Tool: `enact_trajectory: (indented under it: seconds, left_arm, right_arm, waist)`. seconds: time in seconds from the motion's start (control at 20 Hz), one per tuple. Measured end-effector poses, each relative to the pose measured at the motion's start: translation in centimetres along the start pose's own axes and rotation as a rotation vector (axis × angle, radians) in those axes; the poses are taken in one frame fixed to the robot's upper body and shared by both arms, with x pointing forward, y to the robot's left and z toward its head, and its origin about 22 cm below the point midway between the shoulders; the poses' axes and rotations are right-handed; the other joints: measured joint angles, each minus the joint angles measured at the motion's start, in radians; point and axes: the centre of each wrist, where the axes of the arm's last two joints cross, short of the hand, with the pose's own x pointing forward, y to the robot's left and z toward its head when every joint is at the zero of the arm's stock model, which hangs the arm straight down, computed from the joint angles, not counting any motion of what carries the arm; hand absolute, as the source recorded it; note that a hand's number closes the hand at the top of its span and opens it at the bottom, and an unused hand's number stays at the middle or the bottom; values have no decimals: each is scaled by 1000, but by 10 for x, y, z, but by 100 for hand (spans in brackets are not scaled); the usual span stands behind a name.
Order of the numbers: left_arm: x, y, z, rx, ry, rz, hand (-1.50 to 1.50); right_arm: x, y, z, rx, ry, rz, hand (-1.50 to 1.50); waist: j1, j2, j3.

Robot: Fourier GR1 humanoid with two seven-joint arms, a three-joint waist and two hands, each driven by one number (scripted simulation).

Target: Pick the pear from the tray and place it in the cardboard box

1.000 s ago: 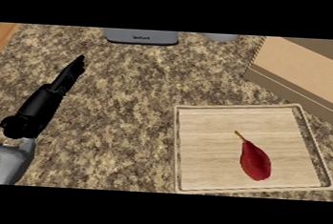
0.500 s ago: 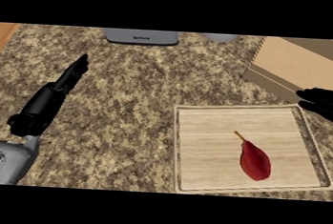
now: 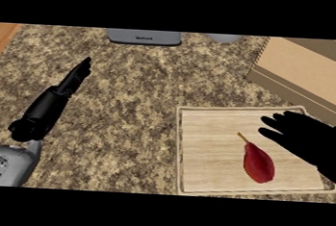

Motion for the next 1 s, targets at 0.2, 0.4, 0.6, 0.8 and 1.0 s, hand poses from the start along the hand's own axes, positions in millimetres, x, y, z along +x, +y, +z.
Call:
enact_trajectory:
  seconds: [0.2,0.4,0.6,0.8,1.0]
  left_arm:
    - [2,4,-7,3,2,-7,0]
    - [1,3,-3,1,3,-8,0]
    - [-1,-1,-8,-4,2,-11,0]
    - [-3,3,-4,1,5,-8,0]
    - [2,2,-6,3,6,-6,0]
  right_arm:
    - [25,10,-4,46,47,11,-150]
    - [30,21,-10,81,77,5,-150]
    - [35,30,-20,90,115,28,-150]
    - [36,42,-32,70,139,49,-150]
    - [37,46,-40,67,151,63,-150]
  waist:
    - [-3,1,0]
    - [-1,1,1]
    - [-1,2,1]
    - [0,2,1]
    - [0,2,1]
